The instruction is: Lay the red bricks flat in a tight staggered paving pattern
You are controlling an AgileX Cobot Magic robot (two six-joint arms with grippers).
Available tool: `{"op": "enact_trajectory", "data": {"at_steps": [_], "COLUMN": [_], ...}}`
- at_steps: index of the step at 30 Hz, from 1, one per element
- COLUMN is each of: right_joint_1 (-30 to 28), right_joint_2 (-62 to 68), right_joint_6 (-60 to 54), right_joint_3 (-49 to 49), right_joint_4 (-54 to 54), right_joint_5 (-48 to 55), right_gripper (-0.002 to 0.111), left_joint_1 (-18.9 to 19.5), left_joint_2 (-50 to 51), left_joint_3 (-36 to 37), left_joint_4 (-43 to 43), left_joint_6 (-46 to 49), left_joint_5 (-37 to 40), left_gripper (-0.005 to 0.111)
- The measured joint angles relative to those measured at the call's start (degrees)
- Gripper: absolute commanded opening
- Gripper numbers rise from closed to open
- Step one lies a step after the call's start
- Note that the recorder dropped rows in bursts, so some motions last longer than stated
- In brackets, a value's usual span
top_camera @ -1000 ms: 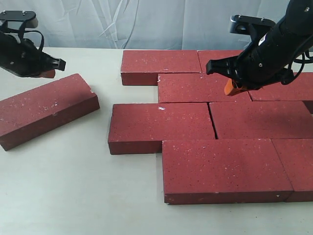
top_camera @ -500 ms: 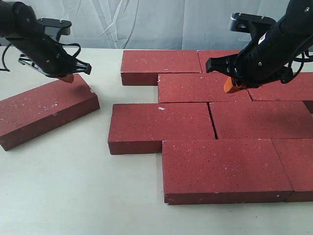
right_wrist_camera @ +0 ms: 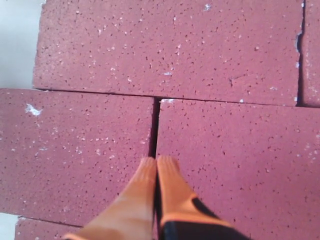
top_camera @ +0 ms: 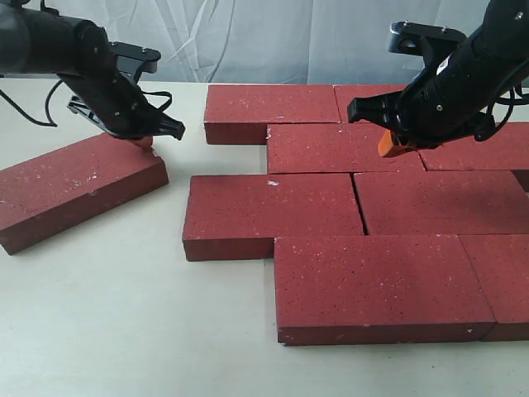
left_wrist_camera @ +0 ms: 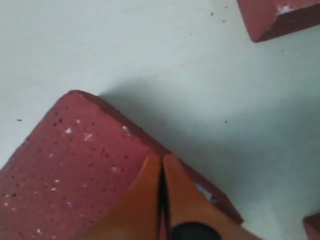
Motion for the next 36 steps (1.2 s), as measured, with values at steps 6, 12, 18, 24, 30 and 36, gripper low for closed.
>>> {"op": "enact_trajectory", "data": {"at_steps": [6, 12, 18, 24, 30, 36], "right_joint_1": [0.0, 0.0, 0.0, 0.0, 0.0, 0.0], "right_joint_2": [0.0, 0.0, 0.0, 0.0, 0.0, 0.0], "right_joint_6": [0.0, 0.0, 0.0, 0.0, 0.0, 0.0], "right_joint_3": [0.0, 0.0, 0.0, 0.0, 0.0, 0.0], "right_joint_4": [0.0, 0.0, 0.0, 0.11, 0.11, 0.11], "right_joint_5": [0.27, 0.47, 0.47, 0.47, 0.47, 0.47], "right_gripper": [-0.001, -0.001, -0.001, -0.001, -0.001, -0.001], "left_joint_1": [-3.62, -4.32, -3.45, -0.81, 0.81, 0.81], "left_joint_2": [0.0, -1.25, -2.78, -2.06, 0.45, 1.06], "left_joint_3": [-0.03, -0.63, -1.93, -1.93, -1.93, -1.93], "left_joint_4": [0.0, 4.0, 16.56, 16.78, 13.99, 9.65], "left_joint_6": [0.0, -2.15, -11.98, -13.69, -13.86, -12.91], "left_joint_5": [0.25, 2.54, 6.2, 6.72, 6.77, 5.4], "left_gripper": [0.0, 0.0, 0.0, 0.0, 0.0, 0.0]}}
